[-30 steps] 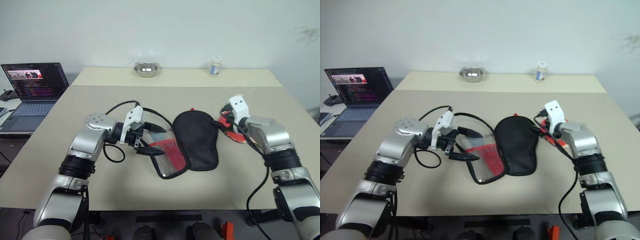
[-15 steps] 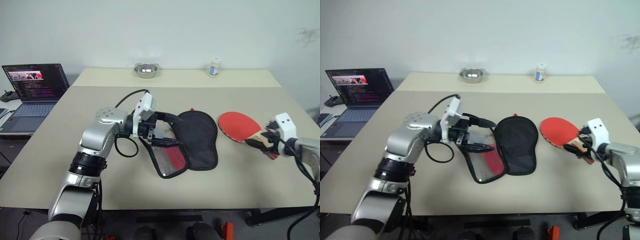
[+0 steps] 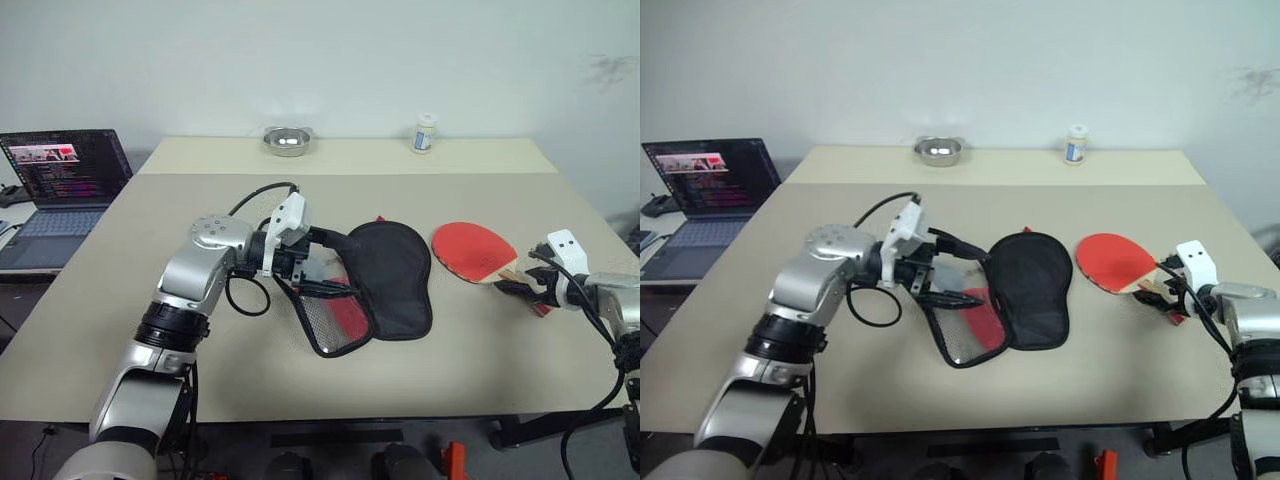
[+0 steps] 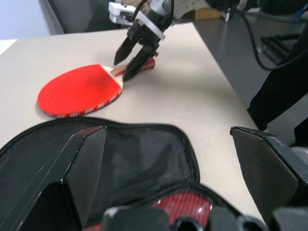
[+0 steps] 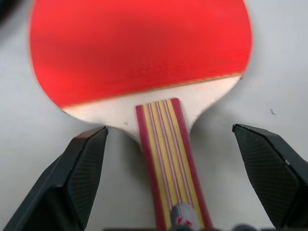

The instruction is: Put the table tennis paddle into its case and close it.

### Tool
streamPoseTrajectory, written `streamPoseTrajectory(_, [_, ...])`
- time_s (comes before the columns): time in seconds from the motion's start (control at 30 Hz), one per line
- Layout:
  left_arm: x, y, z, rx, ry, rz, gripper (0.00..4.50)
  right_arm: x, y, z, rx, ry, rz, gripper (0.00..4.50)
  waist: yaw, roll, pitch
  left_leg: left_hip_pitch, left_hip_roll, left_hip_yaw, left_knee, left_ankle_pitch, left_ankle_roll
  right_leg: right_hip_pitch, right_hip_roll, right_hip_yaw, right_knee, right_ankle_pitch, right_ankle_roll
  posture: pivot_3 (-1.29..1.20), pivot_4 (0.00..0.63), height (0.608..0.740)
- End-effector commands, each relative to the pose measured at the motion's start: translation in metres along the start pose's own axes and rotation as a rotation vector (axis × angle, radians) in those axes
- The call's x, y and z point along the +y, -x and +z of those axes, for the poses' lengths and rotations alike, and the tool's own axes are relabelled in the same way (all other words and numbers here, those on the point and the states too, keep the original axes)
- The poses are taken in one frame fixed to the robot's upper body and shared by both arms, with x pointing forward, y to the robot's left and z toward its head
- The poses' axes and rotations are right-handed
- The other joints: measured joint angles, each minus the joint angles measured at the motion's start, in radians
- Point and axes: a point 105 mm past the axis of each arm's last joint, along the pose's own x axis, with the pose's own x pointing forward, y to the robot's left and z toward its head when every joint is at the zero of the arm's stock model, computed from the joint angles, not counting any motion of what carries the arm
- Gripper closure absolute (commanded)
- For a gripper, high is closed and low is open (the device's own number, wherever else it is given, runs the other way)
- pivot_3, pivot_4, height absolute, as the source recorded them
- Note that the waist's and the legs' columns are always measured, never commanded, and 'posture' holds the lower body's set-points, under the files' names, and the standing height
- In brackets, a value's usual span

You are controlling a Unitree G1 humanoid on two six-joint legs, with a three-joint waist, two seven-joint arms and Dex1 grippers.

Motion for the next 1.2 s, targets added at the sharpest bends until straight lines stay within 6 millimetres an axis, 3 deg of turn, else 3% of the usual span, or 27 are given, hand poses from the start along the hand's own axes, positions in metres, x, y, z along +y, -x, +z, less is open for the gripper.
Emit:
streamPoseTrajectory(0.03, [0.003, 0.009, 0.003, 0.007, -0.032, 0.023, 0.0, 0.002, -0.004, 0.003, 0.003, 0.016, 0.008, 0.04, 0.0, 0.0, 0.0, 0.001, 0.0, 0.001, 0.0, 0.0, 0.0, 0.0, 0.0, 0.001, 0.0, 0.0, 0.0, 0.0, 0.15, 0.74])
streamPoseTrajectory(0.13, [0.005, 0.012, 0.001, 0.012, -0.034, 0.041, 0.0, 0.001, -0.007, 0.002, 0.008, -0.005, -0.005, 0.62, -0.001, 0.0, 0.0, 0.002, 0.0, 0.001, 0.0, 0.0, 0.0, 0.001, 0.0, 0.002, 0.0, 0.0, 0.0, 0.0, 0.15, 0.74])
streamPoseTrajectory(0.43, [0.018, 0.029, 0.0, 0.026, -0.035, 0.132, 0.0, -0.011, -0.001, 0.02, -0.107, -0.114, -0.099, 3.38, 0.0, 0.0, 0.0, 0.004, 0.0, 0.004, 0.0, 0.0, 0.0, 0.002, 0.0, 0.005, 0.001, 0.001, 0.001, 0.0, 0.15, 0.74])
streamPoseTrajectory(0.6, [0.024, 0.039, -0.001, 0.035, -0.035, 0.177, 0.0, -0.013, 0.03, 0.052, -0.257, -0.136, -0.197, 3.42, 0.005, 0.002, 0.002, -0.001, 0.0, 0.004, 0.0, 0.0, 0.0, -0.003, -0.001, 0.005, 0.001, 0.001, 0.001, 0.0, 0.15, 0.74])
streamPoseTrajectory(0.67, [0.024, 0.042, -0.002, 0.04, -0.035, 0.185, 0.0, 0.007, 0.039, 0.063, -0.302, -0.138, -0.168, 3.42, 0.006, 0.002, 0.002, -0.006, -0.001, 0.004, 0.0, 0.0, 0.0, -0.008, -0.002, 0.005, 0.001, 0.003, -0.003, 0.0, 0.15, 0.74])
streamPoseTrajectory(0.77, [0.025, 0.045, -0.003, 0.045, -0.035, 0.191, 0.0, 0.056, 0.044, 0.073, -0.349, -0.144, -0.098, 3.42, 0.001, 0.002, 0.002, -0.007, 0.001, 0.004, 0.0, 0.0, -0.001, -0.009, -0.002, 0.005, 0.001, 0.003, -0.003, 0.0, 0.15, 0.74])
streamPoseTrajectory(0.97, [0.03, 0.046, -0.002, 0.057, -0.046, 0.192, 0.0, 0.147, 0.032, 0.077, -0.374, -0.258, 0.038, 3.42, 0.003, 0.002, 0.002, -0.007, 0.003, 0.001, -0.002, 0.004, -0.006, -0.012, -0.001, 0.003, 0.004, 0.001, 0.001, 0.0, 0.15, 0.74])
streamPoseTrajectory(1.07, [0.034, 0.048, -0.002, 0.065, -0.055, 0.206, 0.0, 0.173, 0.022, 0.078, -0.361, -0.301, 0.07, 3.42, 0.004, 0.002, 0.002, -0.008, 0.0, 0.001, -0.002, 0.004, -0.007, -0.012, -0.001, 0.002, 0.004, 0.001, 0.001, 0.0, 0.15, 0.74])
streamPoseTrajectory(1.2, [0.037, 0.048, -0.001, 0.064, -0.064, 0.209, 0.0, 0.192, 0.011, 0.08, -0.348, -0.324, 0.084, 3.42, 0.006, 0.002, 0.002, -0.011, -0.002, 0.001, -0.001, 0.004, -0.007, -0.013, -0.001, 0.002, 0.002, 0.004, -0.002, 0.0, 0.15, 0.74])
